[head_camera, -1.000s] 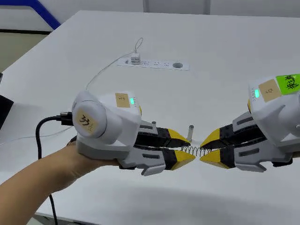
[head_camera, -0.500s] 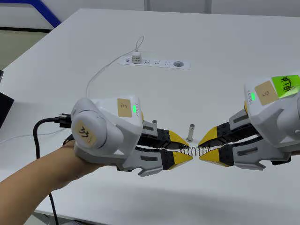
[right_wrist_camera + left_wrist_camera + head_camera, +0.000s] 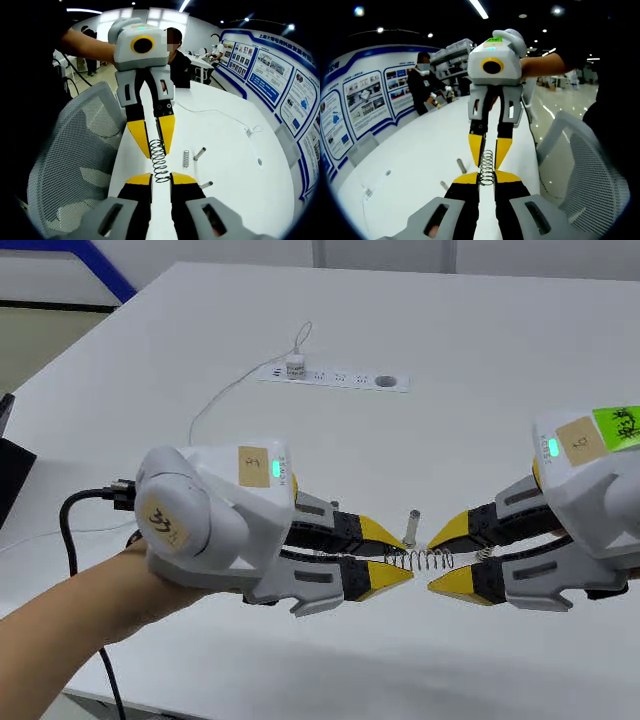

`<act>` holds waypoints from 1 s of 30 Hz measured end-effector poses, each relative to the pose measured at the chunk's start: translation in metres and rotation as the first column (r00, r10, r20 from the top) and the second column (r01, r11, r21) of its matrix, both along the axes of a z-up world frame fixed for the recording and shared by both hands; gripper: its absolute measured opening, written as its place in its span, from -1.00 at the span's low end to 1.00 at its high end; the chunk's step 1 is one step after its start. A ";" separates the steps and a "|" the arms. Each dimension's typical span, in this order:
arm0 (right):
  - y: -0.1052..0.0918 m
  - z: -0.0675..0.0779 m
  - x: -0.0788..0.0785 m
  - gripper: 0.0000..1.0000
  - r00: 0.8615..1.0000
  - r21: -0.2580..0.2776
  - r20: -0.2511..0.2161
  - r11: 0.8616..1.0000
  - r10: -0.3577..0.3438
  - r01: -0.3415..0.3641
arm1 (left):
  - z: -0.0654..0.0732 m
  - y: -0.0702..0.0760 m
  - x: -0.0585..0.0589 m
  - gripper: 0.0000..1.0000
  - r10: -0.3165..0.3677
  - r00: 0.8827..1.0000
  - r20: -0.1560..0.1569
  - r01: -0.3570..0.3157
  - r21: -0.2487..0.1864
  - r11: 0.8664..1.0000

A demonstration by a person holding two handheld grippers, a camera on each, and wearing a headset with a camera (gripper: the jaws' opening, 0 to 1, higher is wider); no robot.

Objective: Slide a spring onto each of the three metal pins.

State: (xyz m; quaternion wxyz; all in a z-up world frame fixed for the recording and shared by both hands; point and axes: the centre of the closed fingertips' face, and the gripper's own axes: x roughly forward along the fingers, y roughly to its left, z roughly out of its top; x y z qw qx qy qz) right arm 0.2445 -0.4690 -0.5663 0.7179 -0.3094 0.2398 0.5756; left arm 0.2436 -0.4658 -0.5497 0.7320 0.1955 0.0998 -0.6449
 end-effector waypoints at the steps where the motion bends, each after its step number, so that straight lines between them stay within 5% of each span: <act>1: 0.000 0.000 0.001 -0.73 1.000 0.006 -0.008 1.000 -0.013 0.013 | -0.001 0.001 0.000 -0.81 0.000 1.000 0.001 0.000 0.006 1.000; 10: 0.006 0.013 -0.001 -0.76 0.999 0.078 -0.043 0.997 -0.018 0.021 | -0.007 0.004 0.001 -0.80 0.001 1.000 0.016 -0.001 0.038 0.999; 18: 0.012 0.028 0.000 -0.76 0.998 0.160 -0.061 0.986 -0.030 0.040 | -0.004 0.004 0.005 -0.80 0.029 1.000 -0.010 -0.029 0.007 1.000; 23: 0.023 0.039 -0.004 -0.77 0.994 0.265 -0.102 0.963 -0.027 0.053 | -0.005 0.003 0.002 -0.80 0.035 0.998 -0.042 -0.036 -0.006 0.999; 30: 0.034 0.042 -0.007 -0.77 0.993 0.304 -0.115 0.951 -0.024 0.059 | -0.007 0.000 -0.003 -0.80 0.044 0.995 -0.087 -0.047 -0.028 0.999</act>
